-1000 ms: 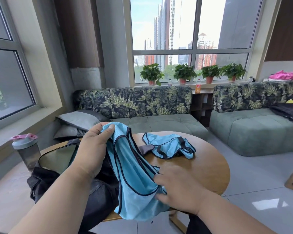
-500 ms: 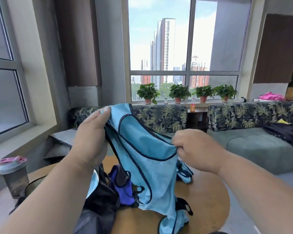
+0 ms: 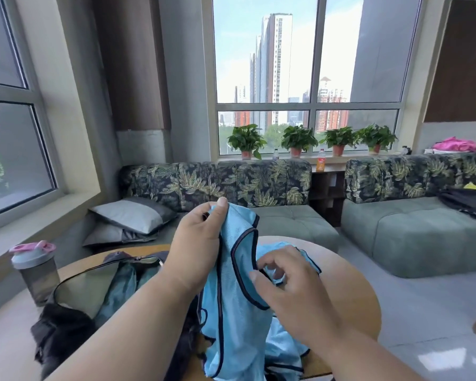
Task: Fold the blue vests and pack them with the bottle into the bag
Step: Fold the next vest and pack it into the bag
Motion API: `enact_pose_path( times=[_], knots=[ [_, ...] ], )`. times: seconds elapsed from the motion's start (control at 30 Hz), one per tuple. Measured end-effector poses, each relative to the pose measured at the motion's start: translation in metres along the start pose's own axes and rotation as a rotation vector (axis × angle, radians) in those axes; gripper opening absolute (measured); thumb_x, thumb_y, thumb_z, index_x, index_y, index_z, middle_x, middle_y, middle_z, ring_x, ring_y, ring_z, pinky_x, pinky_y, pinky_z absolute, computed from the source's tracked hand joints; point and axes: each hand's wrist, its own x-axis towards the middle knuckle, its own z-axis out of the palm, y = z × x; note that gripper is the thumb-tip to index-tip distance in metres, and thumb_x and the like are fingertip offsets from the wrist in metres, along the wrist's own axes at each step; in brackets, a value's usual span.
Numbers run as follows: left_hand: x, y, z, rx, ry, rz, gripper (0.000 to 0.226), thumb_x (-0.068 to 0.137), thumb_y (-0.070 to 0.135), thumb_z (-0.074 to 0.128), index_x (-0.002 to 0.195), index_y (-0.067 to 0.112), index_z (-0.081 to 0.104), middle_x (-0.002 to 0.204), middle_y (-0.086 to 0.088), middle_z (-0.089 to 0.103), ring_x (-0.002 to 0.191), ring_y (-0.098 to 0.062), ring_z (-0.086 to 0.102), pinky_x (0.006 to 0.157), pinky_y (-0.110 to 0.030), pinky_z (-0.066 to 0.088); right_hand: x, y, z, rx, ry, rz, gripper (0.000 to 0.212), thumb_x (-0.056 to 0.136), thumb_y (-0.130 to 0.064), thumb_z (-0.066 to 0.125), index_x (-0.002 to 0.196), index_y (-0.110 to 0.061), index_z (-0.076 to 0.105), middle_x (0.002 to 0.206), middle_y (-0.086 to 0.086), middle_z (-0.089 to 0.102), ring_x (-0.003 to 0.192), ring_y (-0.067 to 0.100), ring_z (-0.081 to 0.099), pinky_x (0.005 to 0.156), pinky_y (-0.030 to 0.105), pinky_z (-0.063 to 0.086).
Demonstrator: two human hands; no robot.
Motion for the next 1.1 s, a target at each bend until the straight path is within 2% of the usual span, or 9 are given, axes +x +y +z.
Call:
enact_pose_path(
  times=[0.2,0.37,0.47,0.53,0.67,0.8,0.97,1.03,1.1],
  knots=[
    [-0.013,-0.003,0.006,0.029,-0.023,-0.023,0.041,0.105,0.052,0.058,0.095,0.017,0.076,0.093,-0.017,0.076,0.082,-0.023,0.066,0.087,-0.056,0.056,0.018,-0.040,-0.001,0.391,0.040,0.048,0.004,0.092,-0.023,0.075,0.092,-0.026,0.072,0.085,-0.004,0.073,0.077,0.014,0.065,0.073,0.033,0.054],
    [-0.020,-0.011,0.006,-0.078,-0.062,-0.143,0.055,0.101,0.055,0.061,0.102,0.001,0.070,0.092,-0.025,0.070,0.083,-0.035,0.061,0.082,-0.052,0.053,0.020,-0.039,0.006,0.660,-0.032,0.230,0.027,0.089,-0.046,0.068,0.098,-0.021,0.077,0.085,0.012,0.075,0.075,0.033,0.066,0.072,0.047,0.052],
    [-0.023,-0.019,0.006,-0.190,-0.048,-0.212,0.045,0.108,0.042,0.056,0.100,0.001,0.071,0.092,-0.019,0.073,0.083,-0.028,0.069,0.082,-0.042,0.055,0.021,-0.034,0.011,0.867,-0.117,0.361,0.029,0.099,-0.036,0.066,0.106,-0.009,0.074,0.106,0.019,0.078,0.100,0.038,0.073,0.093,0.053,0.057],
    [-0.024,-0.021,0.005,-0.231,-0.063,-0.236,0.040,0.108,0.040,0.055,0.086,0.011,0.072,0.085,-0.016,0.070,0.078,-0.025,0.067,0.080,-0.041,0.054,0.022,-0.031,0.012,0.895,-0.087,0.397,0.025,0.089,-0.036,0.075,0.096,-0.013,0.068,0.097,0.018,0.073,0.089,0.035,0.065,0.085,0.051,0.052],
    [-0.024,-0.023,-0.002,-0.281,-0.031,-0.268,0.041,0.108,0.042,0.056,0.095,0.007,0.073,0.096,-0.024,0.071,0.089,-0.032,0.068,0.098,-0.057,0.053,0.018,-0.028,0.009,0.974,-0.134,0.431,0.022,0.092,-0.027,0.077,0.104,-0.016,0.062,0.097,0.019,0.067,0.086,0.030,0.062,0.081,0.046,0.049],
    [-0.026,-0.029,-0.004,-0.304,-0.013,-0.287,0.046,0.107,0.042,0.056,0.114,-0.003,0.066,0.110,-0.029,0.072,0.099,-0.038,0.069,0.109,-0.065,0.045,0.015,-0.030,0.009,1.155,-0.246,0.373,0.029,0.104,-0.009,0.061,0.131,-0.018,0.063,0.122,0.023,0.073,0.106,0.032,0.072,0.100,0.048,0.055],
    [-0.029,-0.032,-0.004,-0.330,-0.034,-0.289,0.051,0.102,0.047,0.062,0.119,-0.001,0.069,0.124,-0.034,0.068,0.124,-0.054,0.060,0.114,-0.066,0.043,0.015,-0.036,0.010,1.316,-0.202,0.388,0.028,0.091,-0.009,0.066,0.118,-0.009,0.070,0.117,0.020,0.076,0.103,0.028,0.075,0.092,0.038,0.062],
    [-0.031,-0.035,-0.006,-0.273,-0.028,-0.259,0.048,0.098,0.051,0.066,0.119,0.008,0.070,0.120,-0.025,0.072,0.116,-0.044,0.068,0.111,-0.059,0.049,0.017,-0.035,0.010,1.319,-0.162,0.389,0.020,0.093,-0.006,0.063,0.112,-0.007,0.071,0.112,0.019,0.077,0.099,0.026,0.076,0.084,0.034,0.063],
    [-0.035,-0.039,-0.007,-0.126,0.028,-0.178,0.034,0.100,0.048,0.067,0.119,0.019,0.067,0.113,-0.008,0.075,0.098,-0.016,0.072,0.096,-0.035,0.056,0.019,-0.032,0.011,1.267,-0.097,0.408,0.017,0.101,-0.001,0.058,0.107,-0.008,0.073,0.106,0.020,0.077,0.094,0.027,0.076,0.083,0.035,0.062]
  ],
)
